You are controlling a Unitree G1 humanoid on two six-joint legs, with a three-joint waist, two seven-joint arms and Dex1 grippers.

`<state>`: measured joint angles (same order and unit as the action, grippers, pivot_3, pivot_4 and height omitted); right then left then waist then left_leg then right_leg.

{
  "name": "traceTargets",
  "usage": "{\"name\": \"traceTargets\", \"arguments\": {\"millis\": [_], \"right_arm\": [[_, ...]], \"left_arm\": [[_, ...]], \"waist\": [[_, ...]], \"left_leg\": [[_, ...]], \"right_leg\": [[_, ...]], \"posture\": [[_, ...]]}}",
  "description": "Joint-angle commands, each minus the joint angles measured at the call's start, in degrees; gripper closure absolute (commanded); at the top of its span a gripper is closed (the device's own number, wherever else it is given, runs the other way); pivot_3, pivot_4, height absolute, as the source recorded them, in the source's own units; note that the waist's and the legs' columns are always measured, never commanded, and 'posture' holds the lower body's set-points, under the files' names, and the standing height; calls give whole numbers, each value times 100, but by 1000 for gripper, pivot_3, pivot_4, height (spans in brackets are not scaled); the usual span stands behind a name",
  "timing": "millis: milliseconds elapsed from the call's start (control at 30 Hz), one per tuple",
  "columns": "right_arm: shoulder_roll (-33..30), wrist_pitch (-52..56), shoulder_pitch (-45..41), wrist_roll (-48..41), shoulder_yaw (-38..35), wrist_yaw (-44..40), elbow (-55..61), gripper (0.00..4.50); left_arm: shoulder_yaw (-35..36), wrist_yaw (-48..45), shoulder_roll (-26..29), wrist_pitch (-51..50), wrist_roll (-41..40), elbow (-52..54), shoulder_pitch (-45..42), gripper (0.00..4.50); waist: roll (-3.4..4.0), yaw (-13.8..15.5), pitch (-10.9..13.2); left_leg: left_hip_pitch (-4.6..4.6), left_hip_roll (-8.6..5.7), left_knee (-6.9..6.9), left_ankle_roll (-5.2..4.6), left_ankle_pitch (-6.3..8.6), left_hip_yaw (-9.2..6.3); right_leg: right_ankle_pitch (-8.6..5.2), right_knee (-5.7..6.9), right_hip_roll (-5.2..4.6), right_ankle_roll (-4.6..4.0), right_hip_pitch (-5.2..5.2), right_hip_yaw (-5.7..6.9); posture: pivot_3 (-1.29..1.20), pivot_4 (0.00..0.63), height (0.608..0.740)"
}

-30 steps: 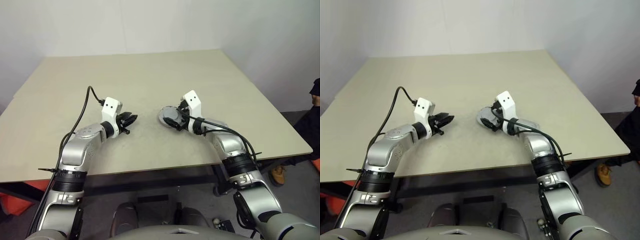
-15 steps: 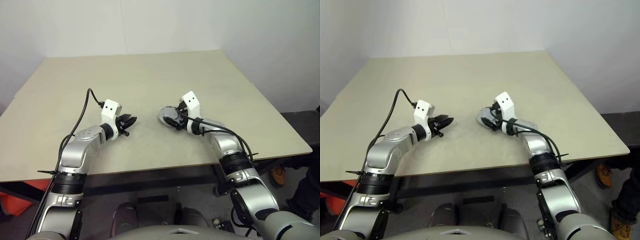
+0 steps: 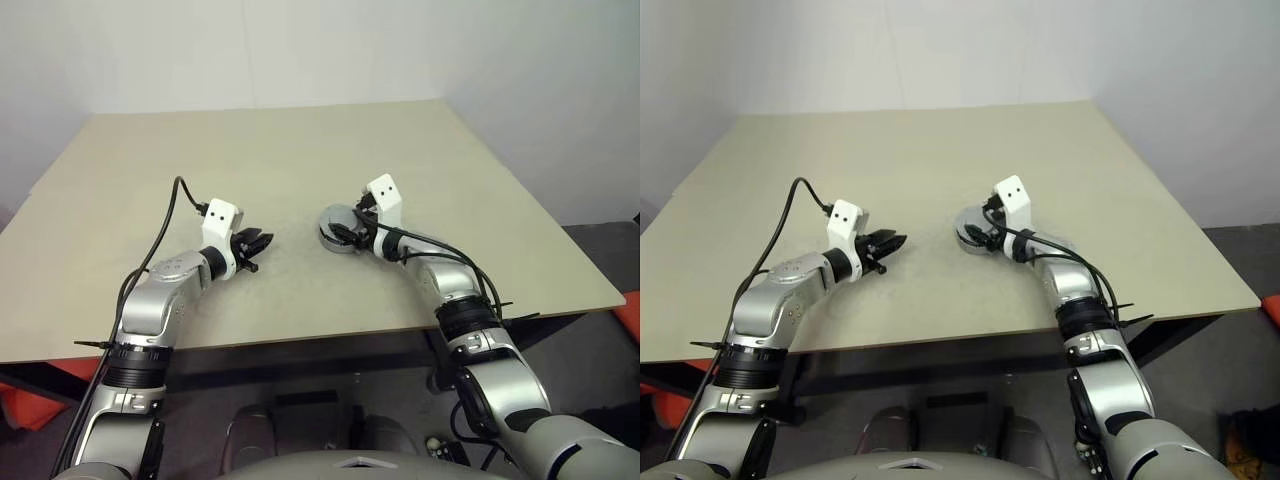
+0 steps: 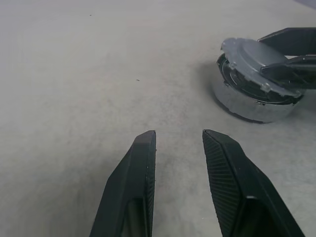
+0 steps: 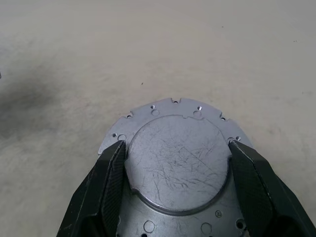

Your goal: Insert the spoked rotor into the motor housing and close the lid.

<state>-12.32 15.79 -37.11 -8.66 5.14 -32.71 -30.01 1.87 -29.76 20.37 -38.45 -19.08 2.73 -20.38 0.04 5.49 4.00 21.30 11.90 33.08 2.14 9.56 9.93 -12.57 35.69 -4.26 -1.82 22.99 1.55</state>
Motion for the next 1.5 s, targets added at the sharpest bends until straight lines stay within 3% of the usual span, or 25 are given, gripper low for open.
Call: {"name": "traceTargets", "arguments": {"millis": [33,1500], "right_arm": [[43,-235,-207,22,-109,27,52,1330],[-400,-212,6,642,262,-266,-278,1330]], "left_arm": [[84,-9,72,90,-34,214,-57,2910],[113,29,107,95,-33,255,3,2910]], "waist": [[0,-1,0],[-2,22,-2]], "left_leg": [[1,0,0,0,0,0],[-10,-3,11,-8,4,0]], "right_leg": [[0,-1,0,0,1,0],[0,0,-6,0,-22,0]], "posture": [[0,0,740],[0,0,740]]}}
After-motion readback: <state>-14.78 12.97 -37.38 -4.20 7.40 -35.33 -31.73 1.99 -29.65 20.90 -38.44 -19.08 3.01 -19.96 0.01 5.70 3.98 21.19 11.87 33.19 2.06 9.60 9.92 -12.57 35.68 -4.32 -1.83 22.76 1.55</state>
